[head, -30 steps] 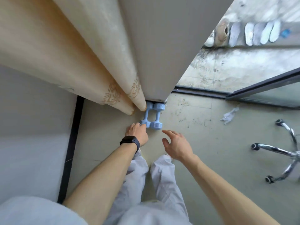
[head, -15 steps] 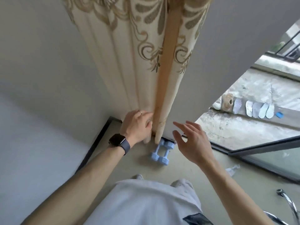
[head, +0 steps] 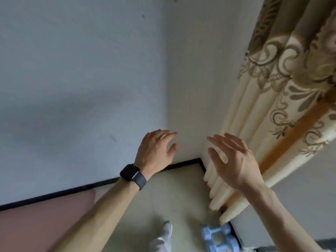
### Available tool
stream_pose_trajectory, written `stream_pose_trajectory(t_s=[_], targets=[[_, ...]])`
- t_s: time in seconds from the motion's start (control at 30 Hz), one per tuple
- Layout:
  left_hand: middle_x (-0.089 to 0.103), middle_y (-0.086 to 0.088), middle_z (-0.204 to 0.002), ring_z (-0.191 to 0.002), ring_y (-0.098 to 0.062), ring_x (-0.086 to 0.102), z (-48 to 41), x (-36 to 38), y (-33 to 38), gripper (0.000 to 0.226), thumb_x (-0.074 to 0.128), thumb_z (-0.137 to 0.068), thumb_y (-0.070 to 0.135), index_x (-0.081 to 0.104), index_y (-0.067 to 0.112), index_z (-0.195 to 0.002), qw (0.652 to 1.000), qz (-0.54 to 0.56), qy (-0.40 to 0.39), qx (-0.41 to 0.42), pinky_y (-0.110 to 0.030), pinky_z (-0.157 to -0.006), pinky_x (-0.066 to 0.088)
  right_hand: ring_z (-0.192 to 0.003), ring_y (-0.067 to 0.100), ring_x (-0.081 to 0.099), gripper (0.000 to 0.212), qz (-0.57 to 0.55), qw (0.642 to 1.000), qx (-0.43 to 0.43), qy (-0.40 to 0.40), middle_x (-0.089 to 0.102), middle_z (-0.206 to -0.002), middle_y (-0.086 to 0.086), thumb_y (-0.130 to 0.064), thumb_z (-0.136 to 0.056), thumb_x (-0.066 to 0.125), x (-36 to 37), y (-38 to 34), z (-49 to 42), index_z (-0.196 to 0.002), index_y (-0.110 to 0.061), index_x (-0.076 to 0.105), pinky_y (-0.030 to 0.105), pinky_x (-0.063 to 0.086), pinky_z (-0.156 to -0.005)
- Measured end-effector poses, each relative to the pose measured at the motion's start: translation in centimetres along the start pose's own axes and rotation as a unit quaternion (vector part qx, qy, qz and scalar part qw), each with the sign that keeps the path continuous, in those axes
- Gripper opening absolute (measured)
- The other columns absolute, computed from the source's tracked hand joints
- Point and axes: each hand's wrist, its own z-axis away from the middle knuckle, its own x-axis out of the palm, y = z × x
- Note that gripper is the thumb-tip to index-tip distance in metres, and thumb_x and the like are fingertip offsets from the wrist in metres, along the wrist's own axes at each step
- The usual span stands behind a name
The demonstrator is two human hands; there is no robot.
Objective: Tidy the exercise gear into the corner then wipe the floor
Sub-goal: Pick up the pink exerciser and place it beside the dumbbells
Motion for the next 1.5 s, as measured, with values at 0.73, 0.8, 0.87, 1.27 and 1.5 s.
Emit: stream_pose_trajectory(t_s=[0.73,0.8,0.87,1.27,1.5], targets=[[0.062,0.002,-0.135,-0.122,-0.023,0.056,68.7,-32.6,-13.2,0.05,0.041,-0.092,0.043,0.056,0.028,-0.138,0.726,-0.222,0.193,-0.622,-0.04,-0.103,0.044,-0.13,0.026,0.055,0.048,-0.282,0.75,-0.556,-0.222,0.068,-0.129,-0.007,-0.049,-0.094,0.042,10.8,-59.6,25.8,-0.129,-0.028,0.066,0.048,0.049,-0.102],[0.062,0.004,-0.135,-0.121,-0.023,0.056,74.5,-34.7,-13.8,0.051,0.038,-0.09,0.044,0.056,0.031,-0.137,0.706,-0.221,0.202,-0.642,-0.04,-0.103,0.043,-0.132,0.024,0.053,0.047,-0.284,0.735,-0.57,-0.231,0.066,-0.131,-0.01,-0.049,-0.094,0.043,11.1,-64.3,29.8,-0.131,-0.03,0.064,0.047,0.048,-0.104],[0.06,0.005,-0.136,-0.124,-0.023,0.054,79.7,-36.7,-14.5,0.044,0.046,-0.094,0.039,0.056,0.034,-0.137,0.685,-0.219,0.213,-0.661,-0.037,-0.105,0.04,-0.134,0.021,0.05,0.046,-0.28,0.724,-0.581,-0.243,0.064,-0.134,-0.012,-0.049,-0.095,0.043,11.3,-68.4,33.1,-0.133,-0.033,0.062,0.044,0.045,-0.107],[0.056,0.007,-0.14,-0.132,-0.02,0.047,101.3,-42.9,-24.5,0.044,0.048,-0.097,0.037,0.05,0.035,-0.141,0.612,-0.19,0.211,-0.738,-0.037,-0.111,0.036,-0.136,0.014,0.047,0.051,-0.292,0.678,-0.612,-0.282,0.06,-0.136,-0.019,-0.057,-0.094,0.039,17.6,-87.8,46.4,-0.136,-0.037,0.059,0.044,0.043,-0.109],[0.057,0.004,-0.139,-0.129,-0.023,0.049,109.0,-48.7,-37.0,0.042,0.049,-0.098,0.032,0.052,0.031,-0.139,0.602,-0.207,0.202,-0.745,-0.036,-0.106,0.036,-0.136,0.016,0.048,0.053,-0.31,0.658,-0.611,-0.312,0.06,-0.136,-0.018,-0.057,-0.093,0.039,25.3,-102.9,49.9,-0.136,-0.034,0.06,0.043,0.043,-0.109]])
